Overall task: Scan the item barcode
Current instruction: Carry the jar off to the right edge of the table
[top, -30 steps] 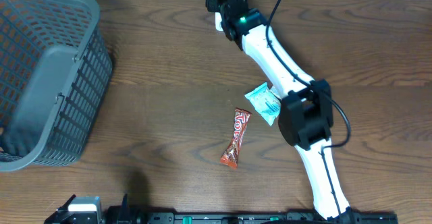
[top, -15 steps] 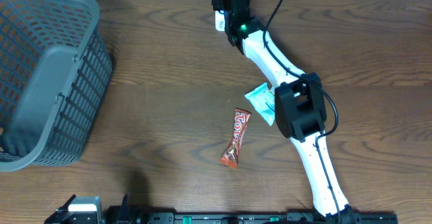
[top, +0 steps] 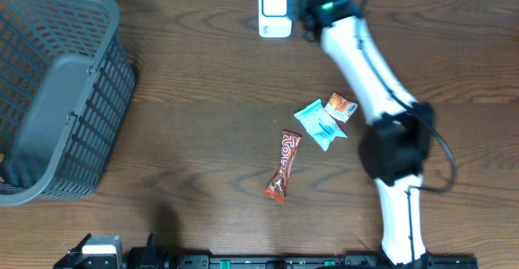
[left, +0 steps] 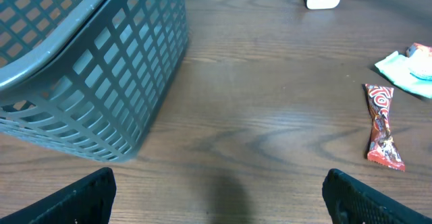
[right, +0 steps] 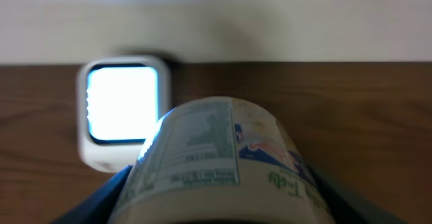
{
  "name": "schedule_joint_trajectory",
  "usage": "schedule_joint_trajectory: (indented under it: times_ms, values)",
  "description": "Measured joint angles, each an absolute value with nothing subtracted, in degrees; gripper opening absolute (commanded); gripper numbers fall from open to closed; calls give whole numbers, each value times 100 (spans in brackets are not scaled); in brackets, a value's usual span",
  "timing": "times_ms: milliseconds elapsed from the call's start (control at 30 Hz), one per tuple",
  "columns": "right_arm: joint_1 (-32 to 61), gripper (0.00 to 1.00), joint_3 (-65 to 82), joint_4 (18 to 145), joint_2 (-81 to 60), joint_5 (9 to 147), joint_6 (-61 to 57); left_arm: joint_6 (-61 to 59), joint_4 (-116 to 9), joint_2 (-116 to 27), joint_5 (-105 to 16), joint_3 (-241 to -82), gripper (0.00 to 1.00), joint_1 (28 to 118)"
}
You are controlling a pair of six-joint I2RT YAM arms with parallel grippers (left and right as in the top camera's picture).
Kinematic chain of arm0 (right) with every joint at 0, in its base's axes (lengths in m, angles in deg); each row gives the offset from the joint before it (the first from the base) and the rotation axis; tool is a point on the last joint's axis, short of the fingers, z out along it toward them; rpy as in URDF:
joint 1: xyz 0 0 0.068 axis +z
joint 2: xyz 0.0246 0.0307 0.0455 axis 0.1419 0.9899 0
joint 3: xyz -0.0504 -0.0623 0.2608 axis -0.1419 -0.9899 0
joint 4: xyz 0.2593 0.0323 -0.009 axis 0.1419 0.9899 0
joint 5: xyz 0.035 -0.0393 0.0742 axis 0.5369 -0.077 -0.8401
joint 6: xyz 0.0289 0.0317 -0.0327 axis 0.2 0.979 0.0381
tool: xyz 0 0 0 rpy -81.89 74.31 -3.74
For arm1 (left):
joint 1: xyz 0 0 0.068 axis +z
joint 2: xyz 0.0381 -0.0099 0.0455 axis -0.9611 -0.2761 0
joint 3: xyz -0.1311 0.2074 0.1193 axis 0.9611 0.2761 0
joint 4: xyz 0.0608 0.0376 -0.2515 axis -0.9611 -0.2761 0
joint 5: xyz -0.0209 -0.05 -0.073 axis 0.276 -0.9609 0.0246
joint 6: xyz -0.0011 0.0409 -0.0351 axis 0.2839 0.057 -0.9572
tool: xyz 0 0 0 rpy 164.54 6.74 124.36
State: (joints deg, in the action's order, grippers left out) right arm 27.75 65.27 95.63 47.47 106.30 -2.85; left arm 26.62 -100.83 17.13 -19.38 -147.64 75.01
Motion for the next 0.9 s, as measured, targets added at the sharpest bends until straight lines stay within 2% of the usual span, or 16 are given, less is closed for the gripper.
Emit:
schedule_joint_trajectory:
  times_ms: [167, 367, 600, 900]
  values:
    - [1781, 66, 6656, 11021, 3869, 11002, -232, 2664, -10078, 1713, -1938, -14764, 98, 7501]
    - [82, 66, 6658, 12173, 4063, 11124, -38, 2664, -10080, 1713, -1938, -14764, 98, 7501]
    - [-1673, 64, 6614, 12420, 4651, 10453, 124, 2662, -10080, 1713, -1938, -14764, 98, 7501]
    - [-3093, 68, 6614, 12409, 5372, 9953, 212, 2664, -10080, 1715, -1938, -14764, 98, 7501]
